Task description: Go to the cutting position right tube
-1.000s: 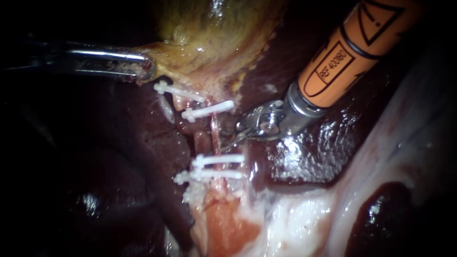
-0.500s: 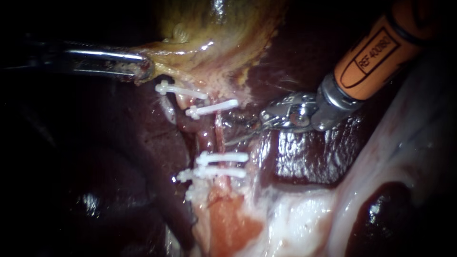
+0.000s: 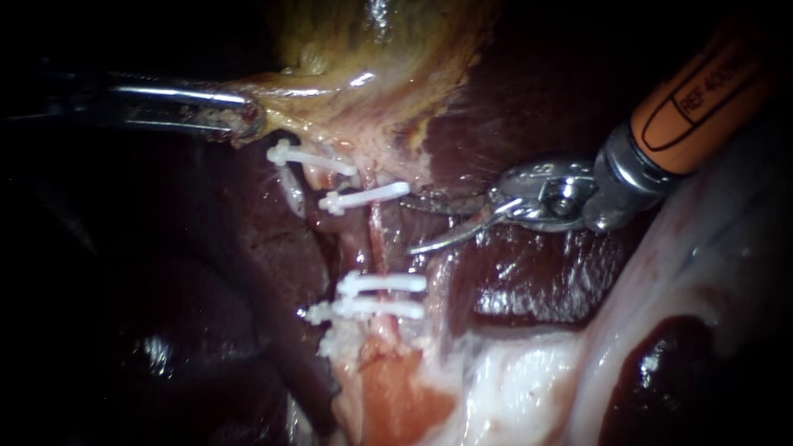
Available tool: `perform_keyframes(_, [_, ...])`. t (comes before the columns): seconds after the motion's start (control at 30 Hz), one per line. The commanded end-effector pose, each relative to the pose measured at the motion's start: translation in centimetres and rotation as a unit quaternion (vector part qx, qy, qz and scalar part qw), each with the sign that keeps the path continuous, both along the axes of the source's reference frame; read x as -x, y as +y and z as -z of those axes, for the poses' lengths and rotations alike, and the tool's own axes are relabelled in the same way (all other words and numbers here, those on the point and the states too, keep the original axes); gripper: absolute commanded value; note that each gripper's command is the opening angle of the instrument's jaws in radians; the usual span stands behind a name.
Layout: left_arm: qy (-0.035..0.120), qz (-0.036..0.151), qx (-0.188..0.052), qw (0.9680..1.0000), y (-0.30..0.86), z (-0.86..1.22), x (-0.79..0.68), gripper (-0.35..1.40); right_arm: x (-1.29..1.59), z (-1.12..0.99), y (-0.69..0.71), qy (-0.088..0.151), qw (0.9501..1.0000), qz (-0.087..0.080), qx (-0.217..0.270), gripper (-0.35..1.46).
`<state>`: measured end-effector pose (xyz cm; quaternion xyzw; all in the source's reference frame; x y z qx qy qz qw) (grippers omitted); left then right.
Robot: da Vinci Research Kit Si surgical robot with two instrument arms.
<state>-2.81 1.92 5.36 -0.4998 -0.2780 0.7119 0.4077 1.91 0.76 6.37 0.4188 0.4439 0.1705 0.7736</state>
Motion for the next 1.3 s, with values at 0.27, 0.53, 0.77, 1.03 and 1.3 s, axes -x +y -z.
perform_keyframes(0.27, [0.0,0.0,0.0,1.0,0.0,0.0,0.0,-0.35,-0.23,0.02,-0.05,0.004,1.0,0.001,-0.003,1.4])
perform_keyframes(0.53, [0.0,0.0,0.0,1.0,0.0,0.0,0.0,-0.35,-0.51,0.03,-0.11,0.015,0.9999,-0.001,-0.009,1.38])
perform_keyframes(0.77, [0.0,0.0,0.0,1.0,0.0,0.0,0.01,-0.35,-0.81,0.04,-0.19,0.021,0.9996,-0.009,-0.016,1.38])
perform_keyframes(1.03, [0.0,0.001,0.0,1.0,0.0,0.0,0.02,-0.35,-0.94,0.08,-0.21,0.025,0.9993,-0.015,-0.024,1.4])
perform_keyframes(1.3, [0.001,0.001,0.0,1.0,0.0,0.0,0.02,-0.35,-0.96,0.25,-0.27,0.044,0.9984,-0.007,-0.035,1.4])
